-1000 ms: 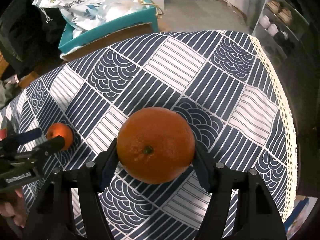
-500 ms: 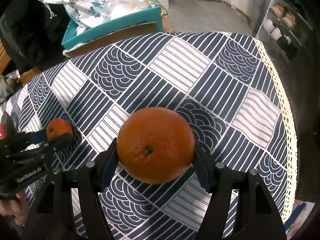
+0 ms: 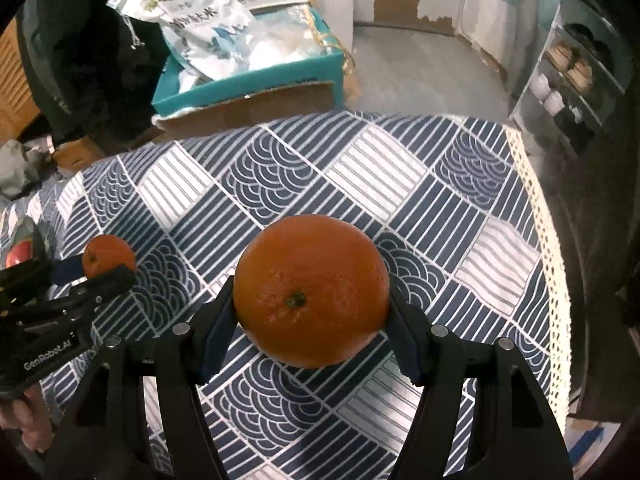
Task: Organize fruits
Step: 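Lift the tangerine with the left tool while the right tool carries the large orange toward the plate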
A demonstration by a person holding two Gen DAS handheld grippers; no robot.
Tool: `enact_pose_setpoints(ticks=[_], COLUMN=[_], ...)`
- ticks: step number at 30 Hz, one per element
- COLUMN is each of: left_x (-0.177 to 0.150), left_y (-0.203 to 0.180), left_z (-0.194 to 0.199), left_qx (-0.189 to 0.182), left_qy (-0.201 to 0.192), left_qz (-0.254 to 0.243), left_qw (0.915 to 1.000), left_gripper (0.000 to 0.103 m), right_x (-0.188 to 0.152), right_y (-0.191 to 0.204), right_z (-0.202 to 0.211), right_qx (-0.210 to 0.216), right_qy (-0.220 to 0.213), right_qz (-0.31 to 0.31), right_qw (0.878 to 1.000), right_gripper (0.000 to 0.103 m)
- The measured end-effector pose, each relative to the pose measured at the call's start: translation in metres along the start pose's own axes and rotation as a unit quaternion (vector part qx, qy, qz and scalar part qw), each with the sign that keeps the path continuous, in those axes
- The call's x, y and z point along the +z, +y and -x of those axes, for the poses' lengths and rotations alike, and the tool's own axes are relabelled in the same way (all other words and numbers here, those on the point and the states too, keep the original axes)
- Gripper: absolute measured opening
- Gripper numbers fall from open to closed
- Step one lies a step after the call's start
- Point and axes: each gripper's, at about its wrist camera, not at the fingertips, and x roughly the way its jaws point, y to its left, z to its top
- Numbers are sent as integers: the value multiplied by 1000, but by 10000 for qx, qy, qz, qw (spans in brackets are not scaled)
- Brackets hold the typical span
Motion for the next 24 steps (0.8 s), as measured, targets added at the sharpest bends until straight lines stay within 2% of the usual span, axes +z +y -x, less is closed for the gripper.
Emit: enact_pose_setpoints(ticks=[24], left_x=[-11], left_y=[12], left_z=[115], left_qx=[-13], left_qy=[-868], left_qz=[16], left_qw=[9962], left_gripper=[44], right_x=[8], right_y=[45], right_z=[88], right_qx=[313], right_qy=[-759], right_qz=[515], right_qw=[9953], right_gripper=[68])
